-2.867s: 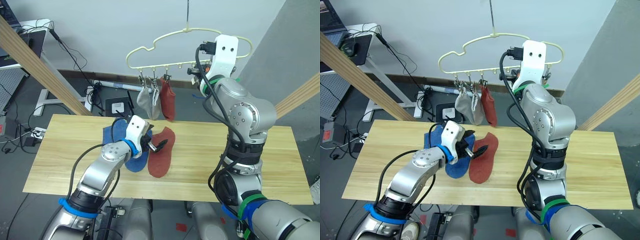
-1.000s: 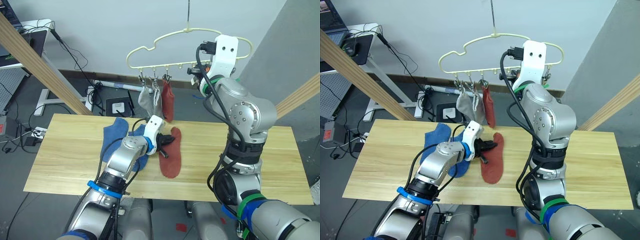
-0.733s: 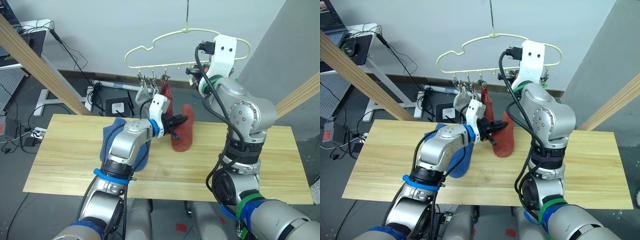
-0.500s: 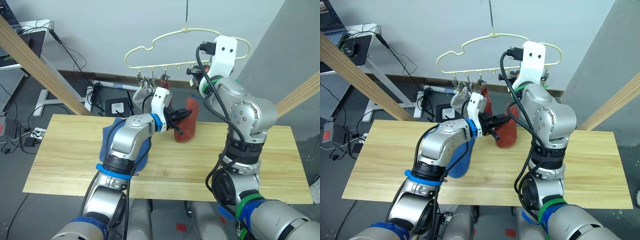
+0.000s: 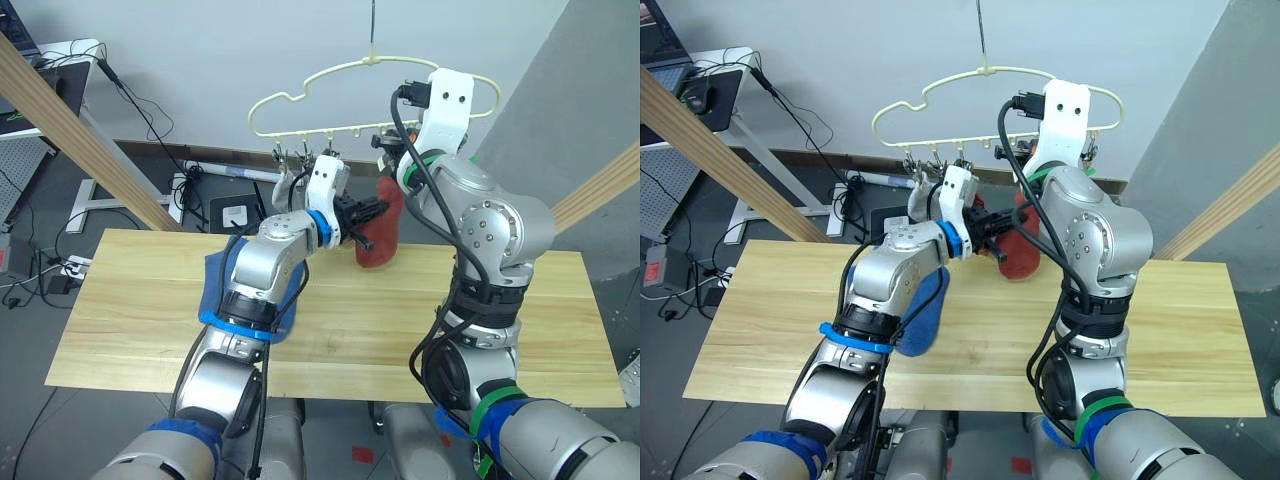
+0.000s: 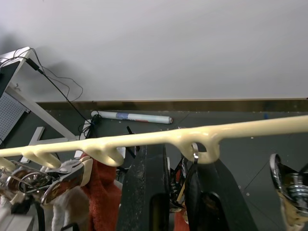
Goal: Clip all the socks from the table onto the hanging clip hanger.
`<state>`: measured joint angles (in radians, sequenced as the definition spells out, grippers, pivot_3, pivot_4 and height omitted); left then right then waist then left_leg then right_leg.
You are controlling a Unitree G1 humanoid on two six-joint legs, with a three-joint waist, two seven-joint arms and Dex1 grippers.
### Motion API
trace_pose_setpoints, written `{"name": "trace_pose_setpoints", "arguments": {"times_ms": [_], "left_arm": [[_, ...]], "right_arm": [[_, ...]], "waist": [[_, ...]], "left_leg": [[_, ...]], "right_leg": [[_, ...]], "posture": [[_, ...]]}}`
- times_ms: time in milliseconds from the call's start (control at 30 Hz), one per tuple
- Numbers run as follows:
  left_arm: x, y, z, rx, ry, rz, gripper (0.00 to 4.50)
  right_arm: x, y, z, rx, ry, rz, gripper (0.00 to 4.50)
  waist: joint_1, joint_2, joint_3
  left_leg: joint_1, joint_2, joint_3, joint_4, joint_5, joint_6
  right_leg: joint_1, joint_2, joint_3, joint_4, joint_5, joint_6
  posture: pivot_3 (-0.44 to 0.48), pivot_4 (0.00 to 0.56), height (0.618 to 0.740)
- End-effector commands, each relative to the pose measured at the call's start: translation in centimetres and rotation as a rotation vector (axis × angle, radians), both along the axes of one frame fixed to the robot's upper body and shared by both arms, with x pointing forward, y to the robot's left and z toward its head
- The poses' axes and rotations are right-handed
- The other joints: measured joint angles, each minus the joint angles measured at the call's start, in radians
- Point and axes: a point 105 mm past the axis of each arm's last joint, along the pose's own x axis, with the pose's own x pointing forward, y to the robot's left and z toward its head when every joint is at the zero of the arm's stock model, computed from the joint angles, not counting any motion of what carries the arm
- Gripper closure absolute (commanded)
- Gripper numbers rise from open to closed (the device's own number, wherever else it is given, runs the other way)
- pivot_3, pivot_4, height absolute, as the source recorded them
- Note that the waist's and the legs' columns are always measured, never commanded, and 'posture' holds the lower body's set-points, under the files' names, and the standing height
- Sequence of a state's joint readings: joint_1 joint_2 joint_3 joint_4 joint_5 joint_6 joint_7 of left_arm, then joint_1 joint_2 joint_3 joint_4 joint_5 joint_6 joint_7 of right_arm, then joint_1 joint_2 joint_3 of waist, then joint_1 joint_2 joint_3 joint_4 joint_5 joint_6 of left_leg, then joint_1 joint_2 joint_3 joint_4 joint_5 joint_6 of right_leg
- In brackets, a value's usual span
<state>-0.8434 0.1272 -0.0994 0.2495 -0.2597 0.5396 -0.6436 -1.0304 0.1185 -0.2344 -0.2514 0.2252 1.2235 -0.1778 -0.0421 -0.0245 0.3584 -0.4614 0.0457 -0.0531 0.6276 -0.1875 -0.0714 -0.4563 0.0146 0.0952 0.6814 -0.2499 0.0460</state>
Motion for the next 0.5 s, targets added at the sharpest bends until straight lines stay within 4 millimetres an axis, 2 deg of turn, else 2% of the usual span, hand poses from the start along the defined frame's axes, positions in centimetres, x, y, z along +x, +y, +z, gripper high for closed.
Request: {"name": "trace_pose_setpoints", "arguments": {"times_ms": [33,500], "left_arm": [[-0.1,-0.5,1.9,-0.034,-0.055,-0.019,4.44],[0.3,-0.3,3.5,-0.055,-0.091,-0.009,4.44]], "right_arm": [[-0.9,0.1,2.0,0.02,-0.082,0.01,4.44],[-0.8,0.1,2.1,0.022,-0.086,0.011,4.44]], "waist": [[0.0,0.0,0.0],[0.0,0.0,0.0]], "left_leg": [[0.0,0.0,0.0,0.0,0.0,0.0],[0.0,0.0,0.0,0.0,0.0,0.0]], "right_leg": [[0.0,0.0,0.0,0.0,0.0,0.0],[0.0,0.0,0.0,0.0,0.0,0.0]], "posture": [[-0.02,0.34,0.74],[-0.015,0.337,0.74]]}}
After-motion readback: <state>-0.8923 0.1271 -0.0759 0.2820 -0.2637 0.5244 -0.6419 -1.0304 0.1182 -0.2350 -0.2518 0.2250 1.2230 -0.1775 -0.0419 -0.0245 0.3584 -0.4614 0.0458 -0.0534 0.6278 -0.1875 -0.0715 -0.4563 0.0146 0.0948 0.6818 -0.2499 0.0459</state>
